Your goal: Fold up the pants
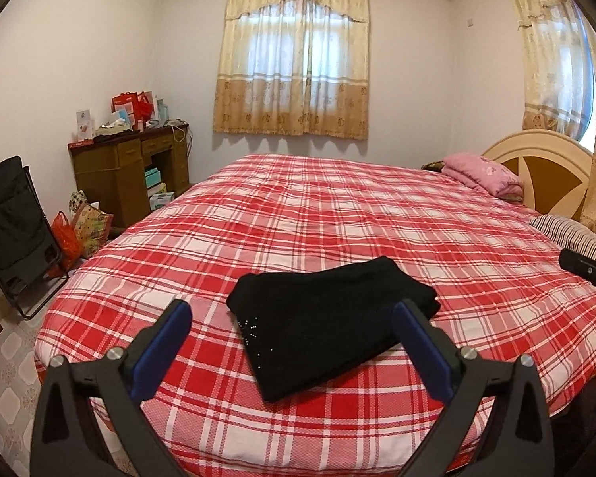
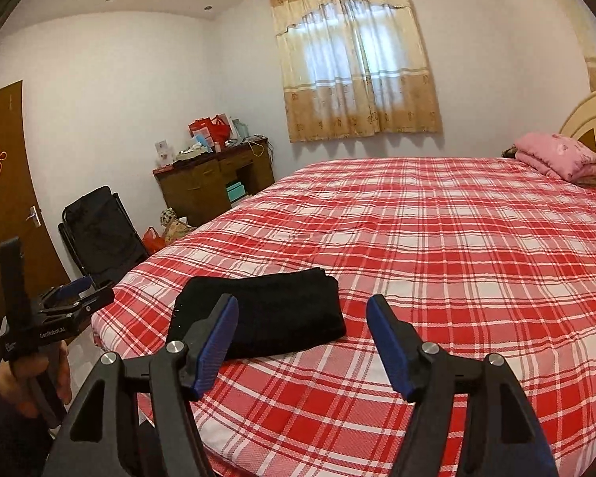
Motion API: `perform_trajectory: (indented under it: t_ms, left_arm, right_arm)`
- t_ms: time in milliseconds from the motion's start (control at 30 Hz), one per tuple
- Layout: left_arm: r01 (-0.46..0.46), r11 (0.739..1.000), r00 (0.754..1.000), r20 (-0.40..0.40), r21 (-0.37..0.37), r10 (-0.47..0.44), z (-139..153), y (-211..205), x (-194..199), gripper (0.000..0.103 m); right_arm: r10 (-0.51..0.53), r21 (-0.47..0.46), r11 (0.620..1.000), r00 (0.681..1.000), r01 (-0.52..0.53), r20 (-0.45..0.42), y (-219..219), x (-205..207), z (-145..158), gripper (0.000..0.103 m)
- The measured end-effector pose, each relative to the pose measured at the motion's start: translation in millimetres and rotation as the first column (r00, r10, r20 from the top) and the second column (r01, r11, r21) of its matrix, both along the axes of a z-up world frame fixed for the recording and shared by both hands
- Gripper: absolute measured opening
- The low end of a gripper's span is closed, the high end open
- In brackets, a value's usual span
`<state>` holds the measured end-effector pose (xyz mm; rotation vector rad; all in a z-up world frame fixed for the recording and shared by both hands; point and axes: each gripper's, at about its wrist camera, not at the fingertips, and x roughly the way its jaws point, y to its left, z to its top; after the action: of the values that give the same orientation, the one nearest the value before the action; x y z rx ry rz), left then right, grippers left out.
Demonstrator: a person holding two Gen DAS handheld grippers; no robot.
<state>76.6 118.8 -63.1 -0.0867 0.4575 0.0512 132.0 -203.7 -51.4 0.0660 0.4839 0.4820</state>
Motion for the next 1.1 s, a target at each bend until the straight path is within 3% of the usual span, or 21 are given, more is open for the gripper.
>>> perform_trajectory:
  t_ms: [1100]
  left_arm:
    - [-0.013, 1.0, 1.0, 0.012, 0.015, 0.013, 10.5, -10.7, -4.6, 0.103]
  right_arm:
    - [0.003, 0.005, 1.0, 1.0, -0.003, 0.017, -0.9, -3.9, 1.7, 0.069]
